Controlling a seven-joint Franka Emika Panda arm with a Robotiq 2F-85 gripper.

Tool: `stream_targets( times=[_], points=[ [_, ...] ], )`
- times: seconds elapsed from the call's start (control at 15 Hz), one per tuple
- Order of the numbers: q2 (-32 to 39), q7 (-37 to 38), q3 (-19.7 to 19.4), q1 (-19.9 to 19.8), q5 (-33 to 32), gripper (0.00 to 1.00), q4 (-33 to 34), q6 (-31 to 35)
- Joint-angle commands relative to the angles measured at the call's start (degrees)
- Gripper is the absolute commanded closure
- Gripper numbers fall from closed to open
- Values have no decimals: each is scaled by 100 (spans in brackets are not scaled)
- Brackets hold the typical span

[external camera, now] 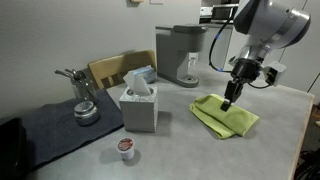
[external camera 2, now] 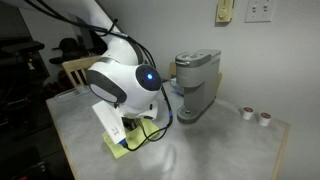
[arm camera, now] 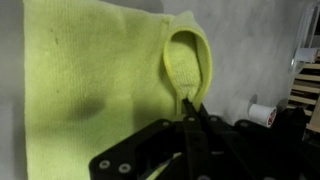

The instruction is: Fold the yellow cloth in half

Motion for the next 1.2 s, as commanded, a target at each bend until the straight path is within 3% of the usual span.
stream_targets(
  times=[0.0,0.07,0.13,0.53,0.8,1.13],
  points=[
    [240,-161,63,-23,99,99,83,0],
    [277,-140,69,-21,88,80,95,3],
    [303,-117,74,-25,77,71,103,-22],
    [165,80,42,81,-145,31,7,104],
    [-278,585,-45,264,-757,3,-199,451],
    [-956,1698,-60,358,-2201,0,-378,486]
  ],
)
